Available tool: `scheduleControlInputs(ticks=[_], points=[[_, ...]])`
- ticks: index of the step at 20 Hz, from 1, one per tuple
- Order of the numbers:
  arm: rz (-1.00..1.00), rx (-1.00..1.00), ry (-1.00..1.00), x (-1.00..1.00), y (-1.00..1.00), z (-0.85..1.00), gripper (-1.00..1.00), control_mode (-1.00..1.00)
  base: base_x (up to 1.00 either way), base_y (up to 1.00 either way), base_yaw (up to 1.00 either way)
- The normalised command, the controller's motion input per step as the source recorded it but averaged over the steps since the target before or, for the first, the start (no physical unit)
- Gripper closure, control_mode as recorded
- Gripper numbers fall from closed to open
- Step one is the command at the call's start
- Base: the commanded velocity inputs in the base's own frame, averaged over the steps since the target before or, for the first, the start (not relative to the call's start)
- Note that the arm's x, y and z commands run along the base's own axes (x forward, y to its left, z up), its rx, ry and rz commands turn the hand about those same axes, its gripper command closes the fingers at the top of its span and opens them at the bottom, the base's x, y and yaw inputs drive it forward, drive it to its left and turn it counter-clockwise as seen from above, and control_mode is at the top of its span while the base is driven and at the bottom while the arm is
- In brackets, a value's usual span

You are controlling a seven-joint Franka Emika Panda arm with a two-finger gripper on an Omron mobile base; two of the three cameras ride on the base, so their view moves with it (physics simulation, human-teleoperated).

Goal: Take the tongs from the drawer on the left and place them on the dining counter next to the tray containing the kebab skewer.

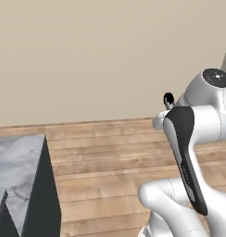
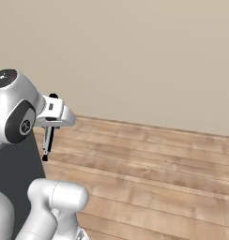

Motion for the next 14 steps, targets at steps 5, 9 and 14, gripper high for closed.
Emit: scheduleControlInputs(ticks=[5,9,14], points=[[0.00,0.00,0.00,0.00,0.00,0.00,1.00,1.00,1.00,-0.36,0.07],[0.00,0.00,0.00,0.00,0.00,0.00,1.00,1.00,1.00,-0.34,0.07],[0.00,0.00,0.00,0.00,0.00,0.00,1.00,1.00,1.00,-0.28,0.06]])
